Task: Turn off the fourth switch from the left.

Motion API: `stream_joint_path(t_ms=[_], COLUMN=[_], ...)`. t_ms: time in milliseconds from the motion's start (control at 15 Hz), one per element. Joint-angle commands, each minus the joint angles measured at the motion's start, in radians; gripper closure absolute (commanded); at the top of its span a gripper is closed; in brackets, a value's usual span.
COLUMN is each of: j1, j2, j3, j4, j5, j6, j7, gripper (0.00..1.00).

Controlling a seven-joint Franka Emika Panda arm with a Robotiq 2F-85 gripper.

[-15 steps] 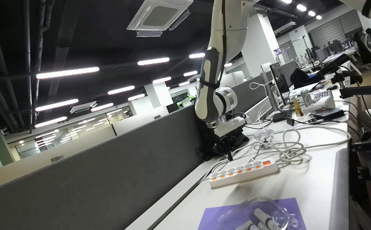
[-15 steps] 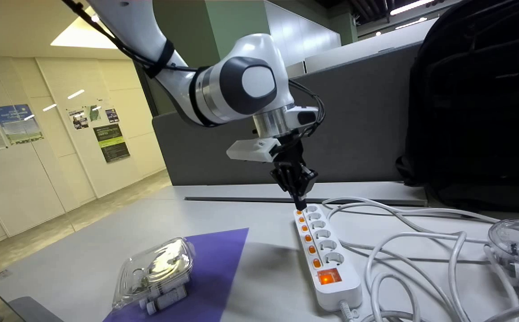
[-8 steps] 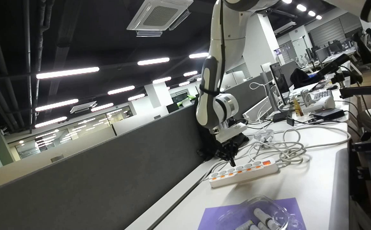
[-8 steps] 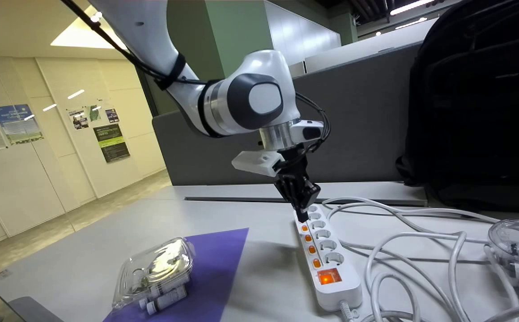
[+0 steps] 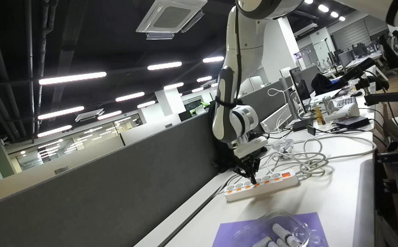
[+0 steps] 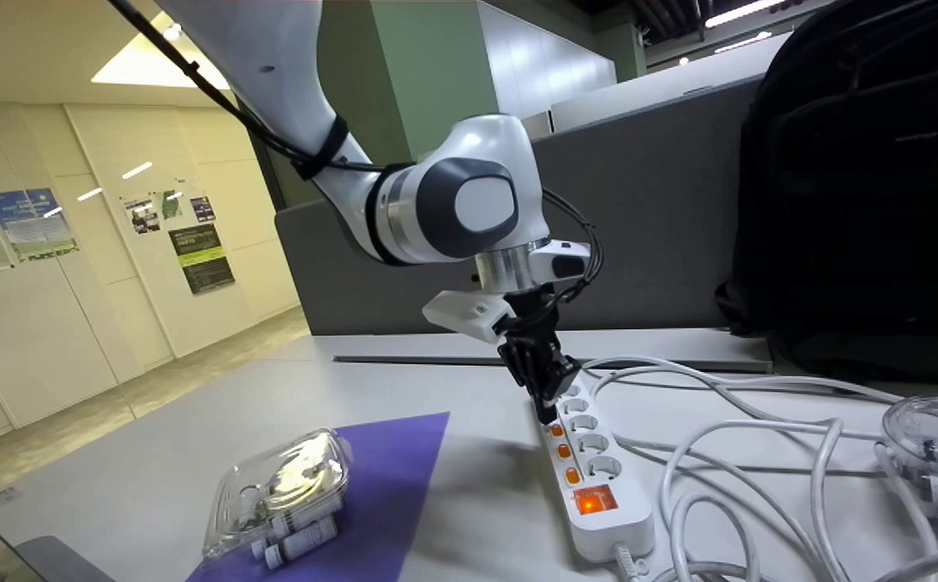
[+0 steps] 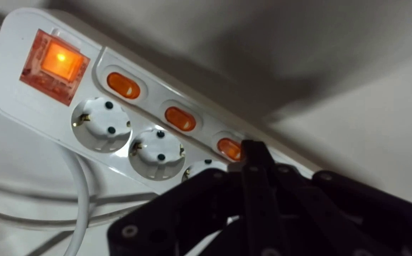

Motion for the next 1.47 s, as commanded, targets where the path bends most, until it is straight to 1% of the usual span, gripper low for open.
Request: stream_joint_path(t_ms=[0, 733, 1267, 1400], j1=[-0.014, -0.02, -0.01, -0.017], j2=[0.017, 0.048, 0.122, 0.133], j3=[0.008, 0.007, -0.01, -0.004], j4=[0.03, 0.06, 0.14, 0.155], j5=[0.025, 0.051, 0.035, 0.041], j6=[-0.019, -0.04, -0.109, -0.132], j7=[0.009, 0.015, 0.044, 0.036], gripper=[1.0, 1.0, 1.0, 1.0])
